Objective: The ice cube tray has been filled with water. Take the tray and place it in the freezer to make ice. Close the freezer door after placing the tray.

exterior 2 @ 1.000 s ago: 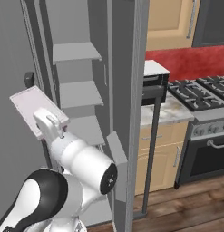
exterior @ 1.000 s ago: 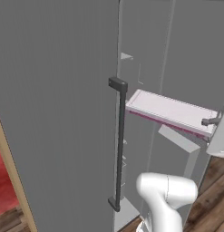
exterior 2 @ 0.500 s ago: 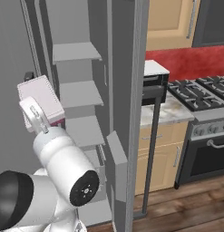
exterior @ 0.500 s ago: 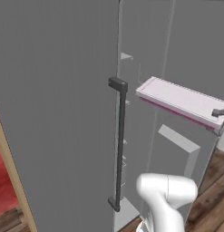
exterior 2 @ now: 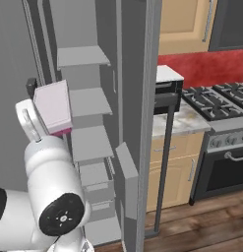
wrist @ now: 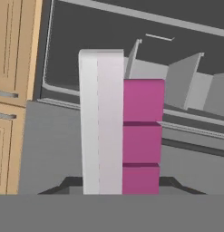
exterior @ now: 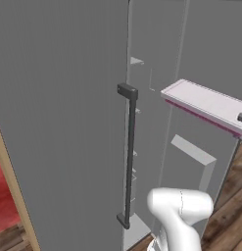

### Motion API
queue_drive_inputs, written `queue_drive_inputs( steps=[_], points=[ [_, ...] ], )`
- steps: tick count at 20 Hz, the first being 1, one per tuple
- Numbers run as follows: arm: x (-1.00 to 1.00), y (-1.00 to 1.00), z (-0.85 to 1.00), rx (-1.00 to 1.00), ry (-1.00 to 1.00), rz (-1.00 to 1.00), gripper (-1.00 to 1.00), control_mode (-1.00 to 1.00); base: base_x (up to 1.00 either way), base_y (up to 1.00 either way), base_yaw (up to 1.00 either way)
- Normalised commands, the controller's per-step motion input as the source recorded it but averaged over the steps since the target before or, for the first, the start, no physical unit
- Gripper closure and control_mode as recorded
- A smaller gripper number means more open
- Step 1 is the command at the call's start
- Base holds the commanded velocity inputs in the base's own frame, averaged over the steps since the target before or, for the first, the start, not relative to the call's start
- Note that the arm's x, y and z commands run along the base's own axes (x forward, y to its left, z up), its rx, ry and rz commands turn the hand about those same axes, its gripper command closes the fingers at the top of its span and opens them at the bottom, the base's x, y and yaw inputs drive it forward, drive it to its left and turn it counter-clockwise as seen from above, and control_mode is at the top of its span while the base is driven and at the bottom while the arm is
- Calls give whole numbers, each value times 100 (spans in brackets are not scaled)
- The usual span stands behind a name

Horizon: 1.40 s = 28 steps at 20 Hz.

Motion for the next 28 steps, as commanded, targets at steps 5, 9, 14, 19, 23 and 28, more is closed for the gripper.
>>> queue_drive_inputs(
  steps=[5, 9, 14, 19, 23, 28],
  points=[
    [0, 0, 6, 0, 0, -17, 100, -100, 0, 0, 0],
    [0, 0, 9, 0, 0, -7, 100, -100, 0, 0, 0],
    [0, 2, 2, 1, 0, 0, 100, -100, 0, 0, 0],
    [4, 0, 0, 2, 0, 0, 100, -100, 0, 0, 0],
    [6, 7, 0, 0, -2, 0, 100, -100, 0, 0, 0],
    [24, 15, 0, 0, -5, 0, 100, -100, 0, 0, 0]
  ],
)
